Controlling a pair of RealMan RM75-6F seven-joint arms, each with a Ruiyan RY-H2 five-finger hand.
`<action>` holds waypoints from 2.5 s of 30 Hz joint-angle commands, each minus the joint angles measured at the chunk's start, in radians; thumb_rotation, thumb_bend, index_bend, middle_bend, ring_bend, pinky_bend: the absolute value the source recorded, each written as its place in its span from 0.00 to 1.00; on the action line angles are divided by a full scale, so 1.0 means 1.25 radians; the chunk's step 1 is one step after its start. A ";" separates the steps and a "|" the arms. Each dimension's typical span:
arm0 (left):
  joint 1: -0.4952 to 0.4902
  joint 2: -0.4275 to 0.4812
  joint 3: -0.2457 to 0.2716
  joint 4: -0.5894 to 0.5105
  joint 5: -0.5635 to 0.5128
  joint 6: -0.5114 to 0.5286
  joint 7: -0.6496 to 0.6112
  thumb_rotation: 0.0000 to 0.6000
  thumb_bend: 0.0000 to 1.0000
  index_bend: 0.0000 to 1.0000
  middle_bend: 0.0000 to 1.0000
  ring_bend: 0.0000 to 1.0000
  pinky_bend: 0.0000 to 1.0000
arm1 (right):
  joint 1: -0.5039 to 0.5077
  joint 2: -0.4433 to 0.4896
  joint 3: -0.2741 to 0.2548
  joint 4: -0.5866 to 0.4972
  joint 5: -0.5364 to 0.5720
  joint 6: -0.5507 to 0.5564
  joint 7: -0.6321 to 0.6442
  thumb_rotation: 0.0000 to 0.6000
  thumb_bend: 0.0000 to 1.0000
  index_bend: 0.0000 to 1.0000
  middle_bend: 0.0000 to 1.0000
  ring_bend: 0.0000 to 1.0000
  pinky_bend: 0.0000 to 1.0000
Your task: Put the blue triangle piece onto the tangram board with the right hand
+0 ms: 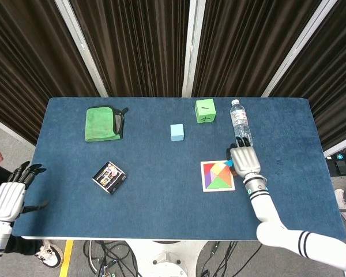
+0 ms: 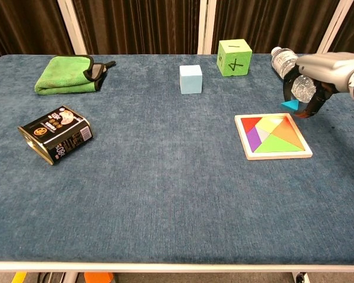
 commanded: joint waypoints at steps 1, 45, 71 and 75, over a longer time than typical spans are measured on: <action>0.000 -0.002 0.000 0.010 0.000 0.001 -0.011 1.00 0.07 0.22 0.15 0.04 0.15 | 0.048 -0.017 0.008 -0.035 0.122 0.020 -0.064 1.00 0.25 0.53 0.30 0.04 0.00; -0.005 -0.020 0.009 0.074 0.003 -0.014 -0.082 1.00 0.07 0.22 0.15 0.04 0.15 | 0.117 -0.126 0.031 0.025 0.307 0.174 -0.113 1.00 0.25 0.58 0.30 0.05 0.00; -0.003 -0.020 0.008 0.079 -0.003 -0.014 -0.088 1.00 0.07 0.22 0.15 0.04 0.15 | 0.123 -0.135 0.034 0.040 0.300 0.163 -0.117 1.00 0.22 0.46 0.28 0.05 0.00; -0.003 -0.021 0.009 0.079 -0.002 -0.015 -0.087 1.00 0.07 0.22 0.15 0.04 0.15 | 0.123 -0.130 0.035 0.035 0.302 0.160 -0.117 1.00 0.22 0.45 0.28 0.05 0.00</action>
